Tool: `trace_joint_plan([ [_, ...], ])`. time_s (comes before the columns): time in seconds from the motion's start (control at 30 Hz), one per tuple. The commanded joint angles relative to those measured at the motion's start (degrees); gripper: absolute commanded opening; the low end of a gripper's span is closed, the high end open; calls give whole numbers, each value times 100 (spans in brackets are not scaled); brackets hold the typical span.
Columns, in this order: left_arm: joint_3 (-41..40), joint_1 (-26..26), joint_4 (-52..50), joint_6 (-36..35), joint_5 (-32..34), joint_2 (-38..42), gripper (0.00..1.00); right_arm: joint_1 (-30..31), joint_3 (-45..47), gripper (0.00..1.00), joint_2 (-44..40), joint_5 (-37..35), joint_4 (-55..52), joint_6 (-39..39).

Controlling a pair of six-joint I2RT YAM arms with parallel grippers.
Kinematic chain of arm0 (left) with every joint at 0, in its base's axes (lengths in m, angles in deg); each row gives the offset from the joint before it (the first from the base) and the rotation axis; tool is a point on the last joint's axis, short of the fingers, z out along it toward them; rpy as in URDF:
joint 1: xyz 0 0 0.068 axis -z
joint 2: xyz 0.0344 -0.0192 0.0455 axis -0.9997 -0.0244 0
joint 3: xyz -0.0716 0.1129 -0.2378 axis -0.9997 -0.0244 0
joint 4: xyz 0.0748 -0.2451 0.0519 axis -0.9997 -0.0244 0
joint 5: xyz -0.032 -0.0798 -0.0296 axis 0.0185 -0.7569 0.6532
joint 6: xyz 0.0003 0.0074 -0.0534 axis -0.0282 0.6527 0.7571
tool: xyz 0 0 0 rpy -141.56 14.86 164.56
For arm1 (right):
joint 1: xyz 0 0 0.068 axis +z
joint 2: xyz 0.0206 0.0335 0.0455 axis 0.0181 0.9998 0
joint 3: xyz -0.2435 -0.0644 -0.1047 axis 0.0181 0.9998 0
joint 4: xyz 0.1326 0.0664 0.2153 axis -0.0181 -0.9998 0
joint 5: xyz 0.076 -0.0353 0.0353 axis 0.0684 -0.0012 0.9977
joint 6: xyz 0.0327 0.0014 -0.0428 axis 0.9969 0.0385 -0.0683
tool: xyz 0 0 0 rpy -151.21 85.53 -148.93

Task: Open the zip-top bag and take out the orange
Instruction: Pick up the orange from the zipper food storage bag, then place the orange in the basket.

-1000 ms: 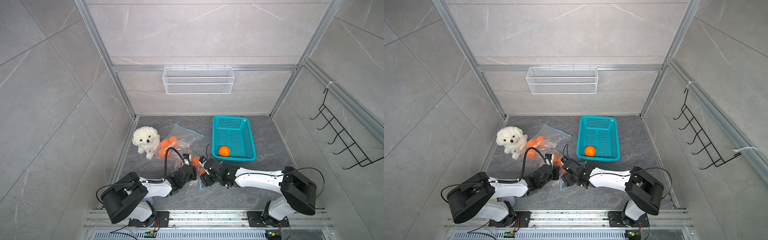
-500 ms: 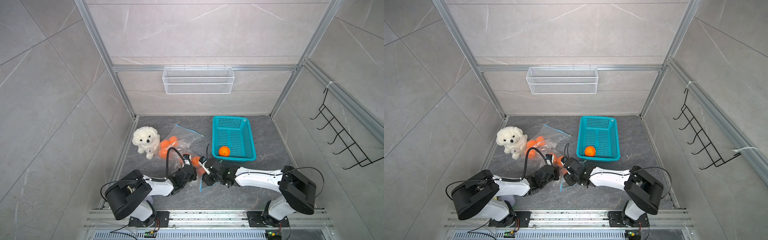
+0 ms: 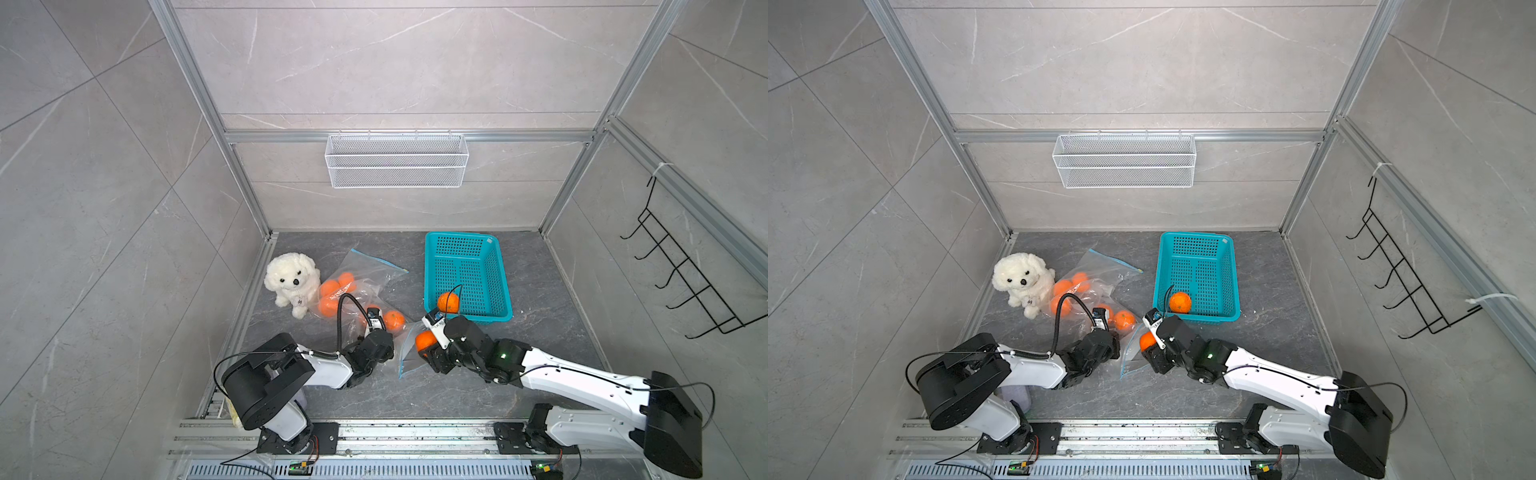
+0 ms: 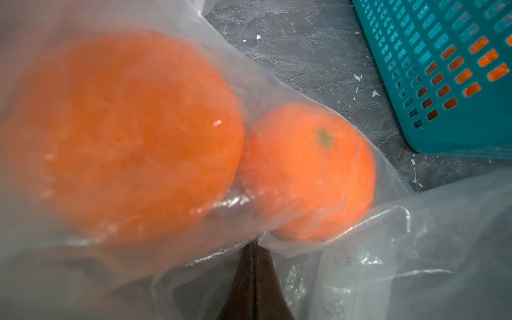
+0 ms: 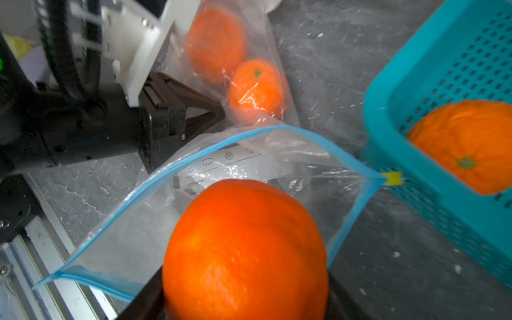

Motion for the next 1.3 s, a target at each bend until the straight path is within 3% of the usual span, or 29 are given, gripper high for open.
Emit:
trace_joint_plan([
  [0.0, 11, -31, -127, 56, 212, 271, 4, -398, -317, 46, -436, -223, -641, 194],
  [0.13, 15, -32, -419, -4, 212, 643, 7, -1001, -844, 47, -291, -576, -1273, 148],
  [0.27, -105, -27, -559, -113, 123, 1231, 25, -1603, -1578, 47, 627, -1259, -1886, 65],
  [0.37, -264, -23, -577, -253, -28, 1820, 38, -2043, -2019, 47, 1228, -1318, -1959, -2],
  [0.53, -283, -24, -808, -511, -198, 2523, 49, -2593, -2672, 46, 2193, -1485, -2375, -40],
  [0.77, -117, -22, -721, -680, -652, 2532, 56, -3040, -3060, 46, 3207, -1364, -2618, -116],
  [1.27, 138, -25, -900, -763, -886, 2389, 59, -3404, -3343, 53, 4168, -1015, -2770, -105],
])
